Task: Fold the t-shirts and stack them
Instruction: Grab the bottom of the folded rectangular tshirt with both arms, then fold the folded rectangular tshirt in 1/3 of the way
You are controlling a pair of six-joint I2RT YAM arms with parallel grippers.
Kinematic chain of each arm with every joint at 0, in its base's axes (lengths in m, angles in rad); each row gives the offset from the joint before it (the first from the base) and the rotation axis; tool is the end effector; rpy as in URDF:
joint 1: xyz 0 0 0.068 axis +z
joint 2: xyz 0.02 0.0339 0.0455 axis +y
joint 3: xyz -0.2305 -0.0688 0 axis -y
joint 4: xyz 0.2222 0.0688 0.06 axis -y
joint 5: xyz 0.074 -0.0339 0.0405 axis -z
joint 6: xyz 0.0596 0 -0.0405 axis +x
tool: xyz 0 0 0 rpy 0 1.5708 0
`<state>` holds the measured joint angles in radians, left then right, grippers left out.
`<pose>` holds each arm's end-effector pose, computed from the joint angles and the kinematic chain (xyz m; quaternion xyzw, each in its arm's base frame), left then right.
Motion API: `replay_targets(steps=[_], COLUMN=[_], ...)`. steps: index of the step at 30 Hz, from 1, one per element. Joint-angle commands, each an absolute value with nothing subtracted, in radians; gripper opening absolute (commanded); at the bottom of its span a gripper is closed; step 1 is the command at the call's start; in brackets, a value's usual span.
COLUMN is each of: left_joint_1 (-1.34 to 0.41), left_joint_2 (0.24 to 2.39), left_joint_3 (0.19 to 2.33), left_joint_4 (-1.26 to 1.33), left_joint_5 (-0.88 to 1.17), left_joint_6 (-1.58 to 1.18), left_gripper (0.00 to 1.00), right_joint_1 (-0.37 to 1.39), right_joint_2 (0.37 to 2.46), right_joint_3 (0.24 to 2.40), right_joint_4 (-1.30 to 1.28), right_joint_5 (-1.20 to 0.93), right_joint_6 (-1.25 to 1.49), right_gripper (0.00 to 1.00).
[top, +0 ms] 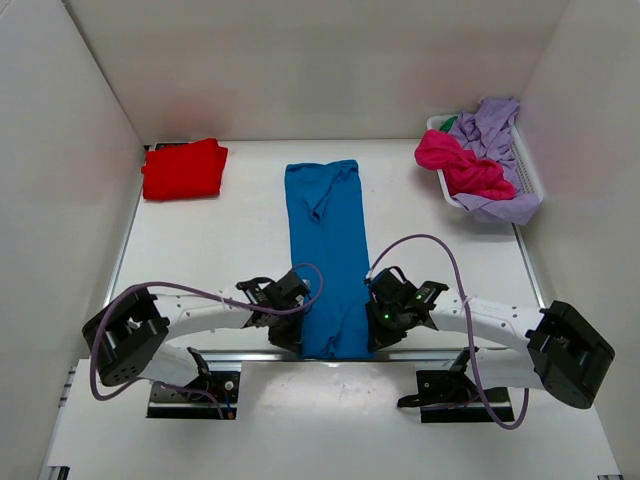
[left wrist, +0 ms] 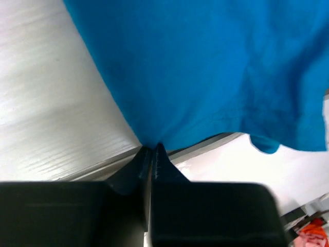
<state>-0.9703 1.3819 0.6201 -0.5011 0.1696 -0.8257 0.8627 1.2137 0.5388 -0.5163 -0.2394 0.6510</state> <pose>0.1155 -0.1865 0.1034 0.0841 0.9811 -0.1717 0.0298 0.1189 0.1606 0.1150 -0.1254 0.9672 0.2139 0.0557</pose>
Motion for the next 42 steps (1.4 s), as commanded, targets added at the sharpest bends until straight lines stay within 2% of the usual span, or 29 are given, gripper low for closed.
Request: replay_targets(steps=[1, 3, 15, 19, 25, 31, 42], left_joint_1=[-0.965, -0.963, -0.95, -0.917, -0.803, -0.657, -0.494], left_joint_2=[1.388, 1.394, 1.259, 1.217, 1.247, 1.321, 1.522], left_joint_3=[0.661, 0.657, 0.686, 0.719, 0.816, 0.919, 1.124], left_joint_4=[-0.439, -0.443, -0.583, -0.611, -0.655, -0.655, -0.66], left_joint_5=[0.064, 0.061, 0.104, 0.135, 0.172, 0.219, 0.245], left_joint_6=[-0.815, -0.816, -0.793, -0.785, -0.712, -0.646, -0.555], left_gripper=[0.04, 0.0, 0.0, 0.0, 0.0, 0.0, 0.0], right_joint_1=[0.859, 0.854, 0.864, 0.824, 0.672, 0.554, 0.41], right_joint_2=[1.22, 1.223, 1.152, 1.161, 1.203, 1.322, 1.612], right_joint_3=[0.575, 0.575, 0.638, 0.695, 0.817, 0.948, 1.258], right_joint_4=[-0.499, -0.506, -0.6, -0.653, -0.73, -0.793, -0.802], right_joint_5=[-0.241, -0.242, -0.259, -0.29, -0.371, -0.396, -0.376], right_joint_6=[0.638, 0.632, 0.618, 0.575, 0.457, 0.319, 0.16], right_gripper=[0.0, 0.0, 0.0, 0.0, 0.0, 0.0, 0.0])
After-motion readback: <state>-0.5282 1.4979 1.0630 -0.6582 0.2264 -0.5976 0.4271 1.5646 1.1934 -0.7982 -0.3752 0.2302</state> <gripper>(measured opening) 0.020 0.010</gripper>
